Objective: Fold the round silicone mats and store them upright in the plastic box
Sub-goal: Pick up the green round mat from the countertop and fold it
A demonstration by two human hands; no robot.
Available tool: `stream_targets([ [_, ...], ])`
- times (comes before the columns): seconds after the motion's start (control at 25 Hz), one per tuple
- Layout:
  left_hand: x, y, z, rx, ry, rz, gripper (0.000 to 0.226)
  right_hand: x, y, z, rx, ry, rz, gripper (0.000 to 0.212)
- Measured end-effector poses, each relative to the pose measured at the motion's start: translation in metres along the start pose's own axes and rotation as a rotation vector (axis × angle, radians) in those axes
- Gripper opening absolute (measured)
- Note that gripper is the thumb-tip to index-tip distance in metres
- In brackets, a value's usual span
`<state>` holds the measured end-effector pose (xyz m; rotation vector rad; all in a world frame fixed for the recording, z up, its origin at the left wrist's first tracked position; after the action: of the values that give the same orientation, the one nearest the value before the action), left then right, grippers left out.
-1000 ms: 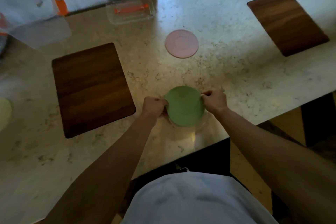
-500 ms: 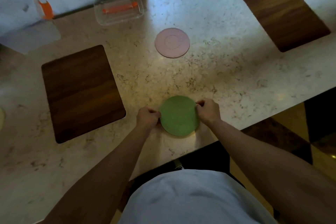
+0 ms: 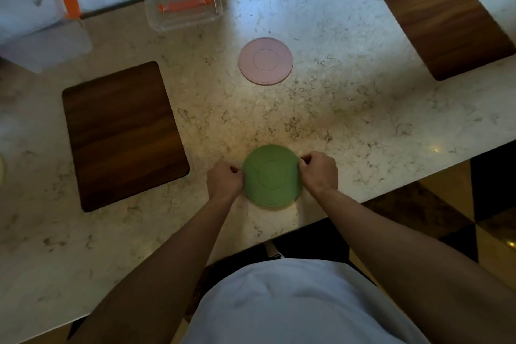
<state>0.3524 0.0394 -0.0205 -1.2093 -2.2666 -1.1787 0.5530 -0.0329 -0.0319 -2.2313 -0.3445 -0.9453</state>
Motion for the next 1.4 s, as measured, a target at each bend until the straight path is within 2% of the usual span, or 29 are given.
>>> stream_targets([
  [0.32,-0.003,0.002,0.001,0.055,0.007,-0.074,0.009,0.000,-0.006,-0.002,-0.047,-0.027,-0.002,0.015],
  [0.92,-0.006,0.005,0.004,0.152,-0.016,-0.161,0.008,0.004,-0.023,0.000,-0.206,-0.186,0.055,0.017],
  [1.04,-0.008,0.006,0.004,0.163,-0.043,-0.177,0.005,0.001,-0.022,-0.002,-0.190,-0.195,0.062,0.020],
  [1.2,-0.010,0.008,0.002,0.168,-0.044,-0.207,0.013,-0.004,-0.017,-0.006,-0.187,-0.163,0.086,0.025],
  [1.4,-0.007,0.007,0.009,0.153,-0.049,-0.282,0.014,-0.002,-0.012,-0.008,-0.132,-0.133,0.158,0.016],
])
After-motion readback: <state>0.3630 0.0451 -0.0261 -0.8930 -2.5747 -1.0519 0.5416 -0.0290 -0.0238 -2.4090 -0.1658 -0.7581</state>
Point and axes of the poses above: each hand's wrist, its own z-axis towards the middle knuckle, its own x-axis out of the back of the hand, y = z × x, the point moved 1 cm from there along z, towards the middle knuckle, and after that the axes turned 10 degrees about -y, right-handed, at the moved point
